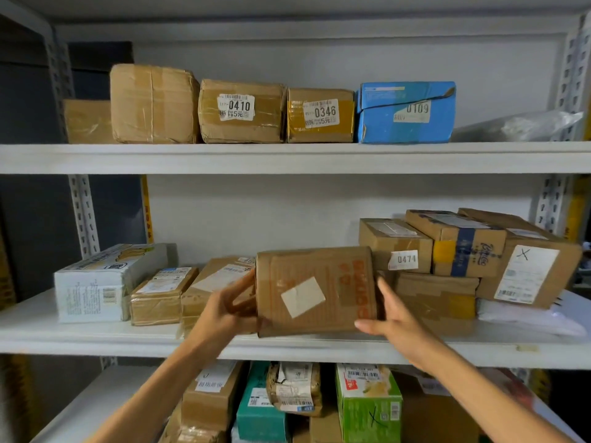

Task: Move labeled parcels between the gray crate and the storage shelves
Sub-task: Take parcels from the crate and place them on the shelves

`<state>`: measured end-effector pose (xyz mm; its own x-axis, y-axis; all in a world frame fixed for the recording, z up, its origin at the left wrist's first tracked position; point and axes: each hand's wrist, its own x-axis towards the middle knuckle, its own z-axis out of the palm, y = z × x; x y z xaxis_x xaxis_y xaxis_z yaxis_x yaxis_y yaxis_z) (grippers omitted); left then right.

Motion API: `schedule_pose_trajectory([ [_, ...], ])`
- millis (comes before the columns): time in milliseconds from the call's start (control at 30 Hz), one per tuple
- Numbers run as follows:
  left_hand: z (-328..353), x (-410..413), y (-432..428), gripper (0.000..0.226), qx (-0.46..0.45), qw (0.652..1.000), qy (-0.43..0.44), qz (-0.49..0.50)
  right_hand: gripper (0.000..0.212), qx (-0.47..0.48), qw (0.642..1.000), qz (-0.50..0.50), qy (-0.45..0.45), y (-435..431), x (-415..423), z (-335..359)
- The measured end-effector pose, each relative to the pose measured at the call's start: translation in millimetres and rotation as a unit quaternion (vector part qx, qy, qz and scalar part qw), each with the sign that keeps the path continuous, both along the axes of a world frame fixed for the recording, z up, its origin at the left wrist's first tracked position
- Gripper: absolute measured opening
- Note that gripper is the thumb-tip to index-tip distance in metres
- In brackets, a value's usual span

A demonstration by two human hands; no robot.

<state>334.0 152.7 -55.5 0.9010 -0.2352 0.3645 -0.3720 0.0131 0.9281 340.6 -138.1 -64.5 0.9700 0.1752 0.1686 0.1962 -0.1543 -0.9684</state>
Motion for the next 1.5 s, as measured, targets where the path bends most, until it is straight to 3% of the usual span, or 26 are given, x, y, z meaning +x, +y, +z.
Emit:
schedule_pose_trajectory([
  [167, -41.5, 18.6, -6.5, 0.092, 0.044, 0.993, 0.026, 0.110, 0.106, -0.025, 0.999, -0.026, -0.001, 8.5, 15.5, -32.9],
  [400, -59.6, 38.1, -20.0, 0.072, 0.123, 0.953, -0.048, 0.274, 0.085, -0.057, 0.991, -0.101, -0.062, 19.4, 30.2, -35.9],
  [533, -66.2, 40.1, -21.3, 0.057, 0.110, 0.937, -0.063, 0.327, 0.065, -0.070, 0.988, -0.106, -0.086, 26.5, 34.7, -34.3],
  [700, -71.9, 40.5, -25.4, 0.054, 0.099, 0.931, -0.071, 0.345, 0.044, -0.059, 0.989, -0.114, -0.080, 31.0, 43.6, -36.9],
  [833, -67.2, 39.5, -28.4, 0.047, 0.080, 0.931, -0.071, 0.348, 0.046, -0.068, 0.989, -0.116, -0.068, 36.1, 43.4, -37.4],
  [1000, -57.3, 37.2, -29.3, 0.043, 0.080, 0.934, -0.057, 0.342, 0.071, -0.064, 0.988, -0.135, -0.048, 34.5, 40.1, -33.1],
  [1133, -50.4, 35.8, -25.6, 0.041, 0.101, 0.936, -0.049, 0.334, 0.049, -0.078, 0.988, -0.123, -0.055, 36.6, 39.1, -33.6],
  [1233, -43.1, 34.1, -21.3, 0.044, 0.158, 0.938, -0.030, 0.307, 0.050, -0.120, 0.983, -0.126, -0.052, 34.4, 39.2, -30.1],
  [1300, -34.5, 31.7, -14.6, 0.054, 0.280, 0.914, -0.023, 0.293, 0.046, -0.194, 0.970, -0.134, -0.049, 28.5, 37.9, -26.2],
  [1367, -23.4, 26.3, -8.6, 0.068, 0.420, 0.856, -0.040, 0.297, 0.047, -0.282, 0.948, -0.139, -0.057, 18.9, 31.4, -18.8],
  [1500, 1.2, 13.9, -12.3, 0.062, 0.561, 0.759, -0.097, 0.316, 0.056, -0.498, 0.855, -0.124, -0.073, -8.3, 13.4, 5.1],
])
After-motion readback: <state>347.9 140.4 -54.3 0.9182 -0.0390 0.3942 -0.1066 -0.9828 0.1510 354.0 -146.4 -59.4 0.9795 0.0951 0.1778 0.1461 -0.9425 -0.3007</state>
